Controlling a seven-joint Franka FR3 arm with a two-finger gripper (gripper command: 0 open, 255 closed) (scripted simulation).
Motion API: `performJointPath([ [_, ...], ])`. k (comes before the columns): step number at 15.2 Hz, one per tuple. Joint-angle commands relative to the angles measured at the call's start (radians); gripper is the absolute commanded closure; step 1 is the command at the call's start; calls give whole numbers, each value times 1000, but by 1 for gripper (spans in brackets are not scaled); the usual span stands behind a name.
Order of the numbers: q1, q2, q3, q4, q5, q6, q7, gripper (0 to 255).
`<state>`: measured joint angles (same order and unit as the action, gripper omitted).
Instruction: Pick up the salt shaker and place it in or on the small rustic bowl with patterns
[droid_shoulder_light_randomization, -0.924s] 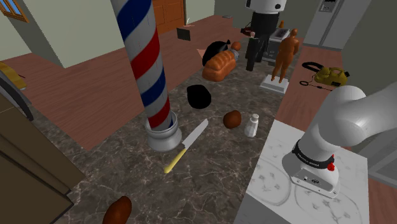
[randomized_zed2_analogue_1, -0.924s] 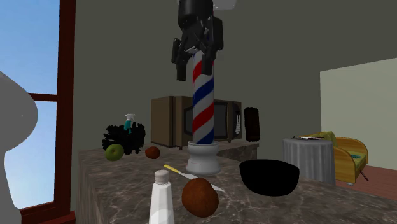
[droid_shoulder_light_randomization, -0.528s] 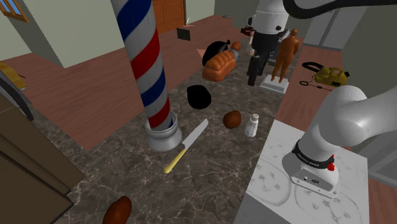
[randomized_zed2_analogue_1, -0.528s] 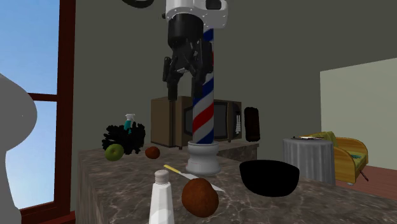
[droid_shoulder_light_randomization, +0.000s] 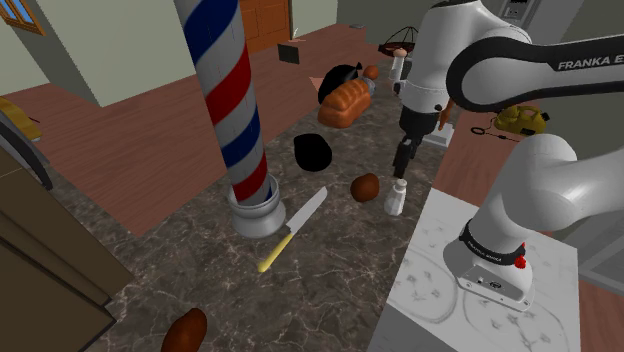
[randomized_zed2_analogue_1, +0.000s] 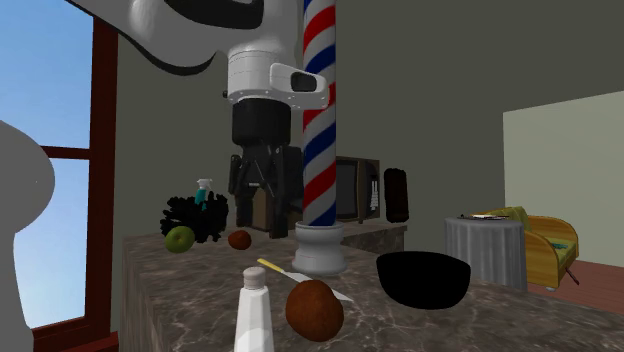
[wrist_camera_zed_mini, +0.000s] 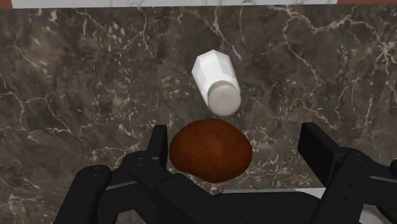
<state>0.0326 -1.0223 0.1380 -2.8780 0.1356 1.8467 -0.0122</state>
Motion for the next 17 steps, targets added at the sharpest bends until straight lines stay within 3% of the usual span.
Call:
performJointPath([
  [1,6,-17,7,-43,5,28,2,0],
  [8,17,17,23,-132,24,150,2,0],
  [16,17,17,23,-132,24,150,2,0],
  [17,17,17,23,-132,24,150,2,255],
])
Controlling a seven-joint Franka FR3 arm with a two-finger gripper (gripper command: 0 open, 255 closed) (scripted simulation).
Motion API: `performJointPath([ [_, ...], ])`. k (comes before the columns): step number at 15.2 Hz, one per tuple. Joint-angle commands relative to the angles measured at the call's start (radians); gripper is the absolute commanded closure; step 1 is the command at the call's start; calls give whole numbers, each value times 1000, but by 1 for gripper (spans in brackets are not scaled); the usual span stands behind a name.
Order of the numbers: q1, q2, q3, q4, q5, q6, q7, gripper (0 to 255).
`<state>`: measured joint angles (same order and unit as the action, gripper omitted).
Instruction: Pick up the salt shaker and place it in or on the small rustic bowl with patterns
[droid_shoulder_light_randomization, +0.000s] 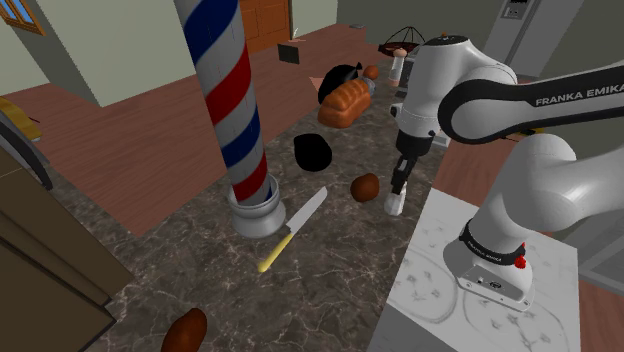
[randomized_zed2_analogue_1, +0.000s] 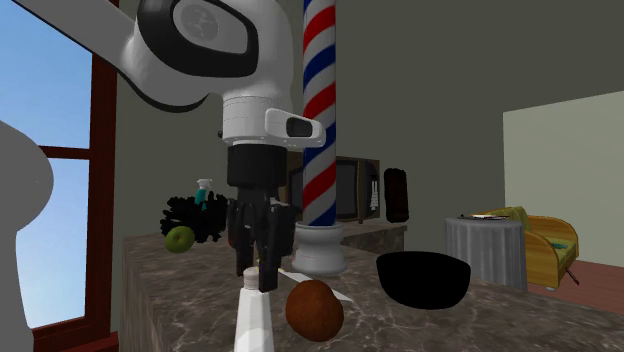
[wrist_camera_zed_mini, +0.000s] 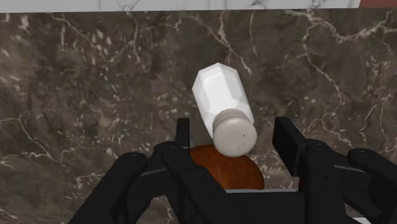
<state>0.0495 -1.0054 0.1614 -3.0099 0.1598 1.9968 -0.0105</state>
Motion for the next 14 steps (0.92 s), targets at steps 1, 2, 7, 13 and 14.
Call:
performJointPath([
  [1,0,0,0,0,0,0,0,255],
  [2,0,0,0,0,0,0,0,255],
  [7,0,0,0,0,0,0,0,255],
  [13,-5,-22,-8,45,-10,-67,1,255],
  [14,-7,-26,-10,57,-12,-83,1,255],
])
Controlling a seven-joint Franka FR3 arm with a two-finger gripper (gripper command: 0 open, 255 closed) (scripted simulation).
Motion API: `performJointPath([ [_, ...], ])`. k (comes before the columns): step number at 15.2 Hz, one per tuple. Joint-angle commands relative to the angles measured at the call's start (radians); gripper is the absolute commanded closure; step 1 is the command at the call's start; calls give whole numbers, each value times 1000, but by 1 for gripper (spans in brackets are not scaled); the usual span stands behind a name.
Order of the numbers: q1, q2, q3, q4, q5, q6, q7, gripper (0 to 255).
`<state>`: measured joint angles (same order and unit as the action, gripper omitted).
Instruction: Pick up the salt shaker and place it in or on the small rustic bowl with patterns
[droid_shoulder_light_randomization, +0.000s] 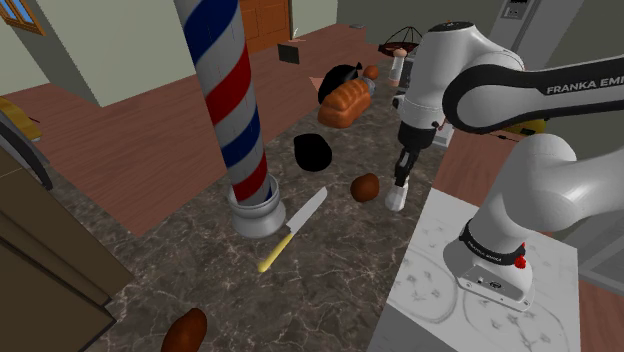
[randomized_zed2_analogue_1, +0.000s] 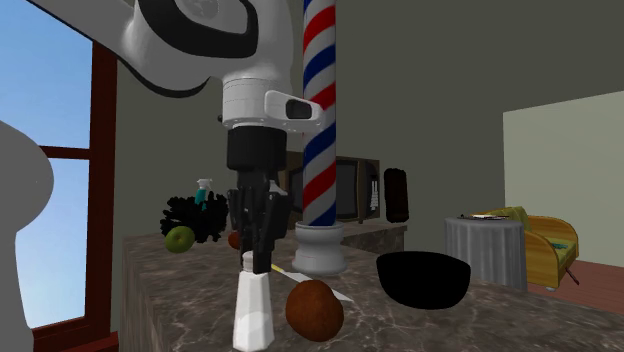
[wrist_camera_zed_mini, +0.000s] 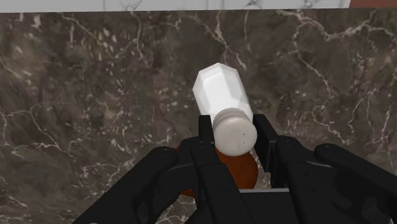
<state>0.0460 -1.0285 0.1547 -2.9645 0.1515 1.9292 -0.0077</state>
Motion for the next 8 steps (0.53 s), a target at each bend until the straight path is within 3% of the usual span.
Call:
performJointPath([
  [1,-4,-7,-6,24,-6,-31,-2,255],
  [8,-12,-21,-19,112,-21,-133,0,255],
])
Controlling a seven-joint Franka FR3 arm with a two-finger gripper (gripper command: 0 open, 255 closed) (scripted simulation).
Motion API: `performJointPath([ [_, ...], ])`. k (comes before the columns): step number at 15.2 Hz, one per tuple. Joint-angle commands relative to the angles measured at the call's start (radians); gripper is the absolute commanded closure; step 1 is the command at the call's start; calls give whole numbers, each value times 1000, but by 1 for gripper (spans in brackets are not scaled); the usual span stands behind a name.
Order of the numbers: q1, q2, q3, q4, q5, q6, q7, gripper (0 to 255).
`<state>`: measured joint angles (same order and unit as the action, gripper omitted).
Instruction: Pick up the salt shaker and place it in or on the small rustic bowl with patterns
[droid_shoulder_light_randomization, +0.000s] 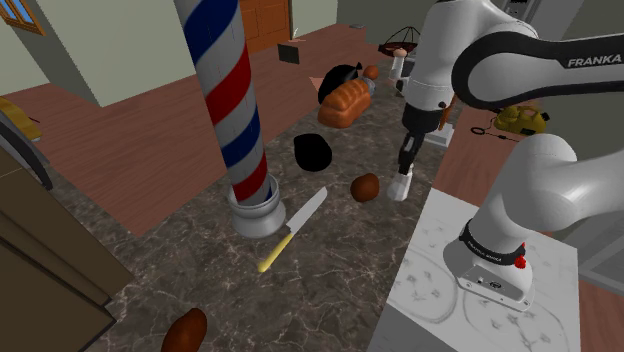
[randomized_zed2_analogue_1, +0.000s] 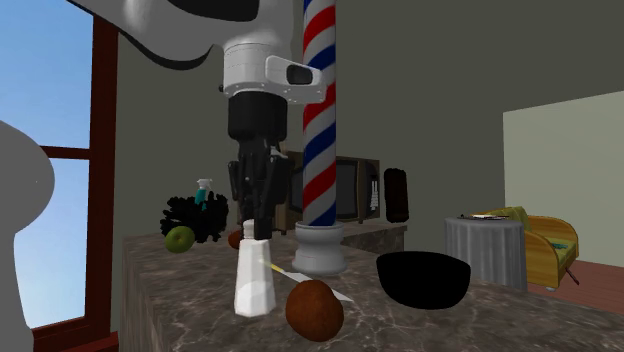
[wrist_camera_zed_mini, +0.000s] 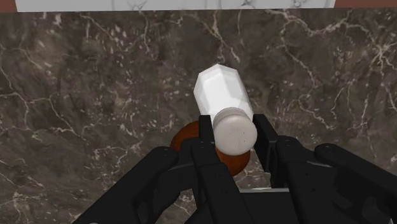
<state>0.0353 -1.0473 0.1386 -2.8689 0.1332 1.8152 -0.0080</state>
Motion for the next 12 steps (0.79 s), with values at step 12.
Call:
performJointPath([
  [12,-12,10,-21,183,-23,-173,3,255],
])
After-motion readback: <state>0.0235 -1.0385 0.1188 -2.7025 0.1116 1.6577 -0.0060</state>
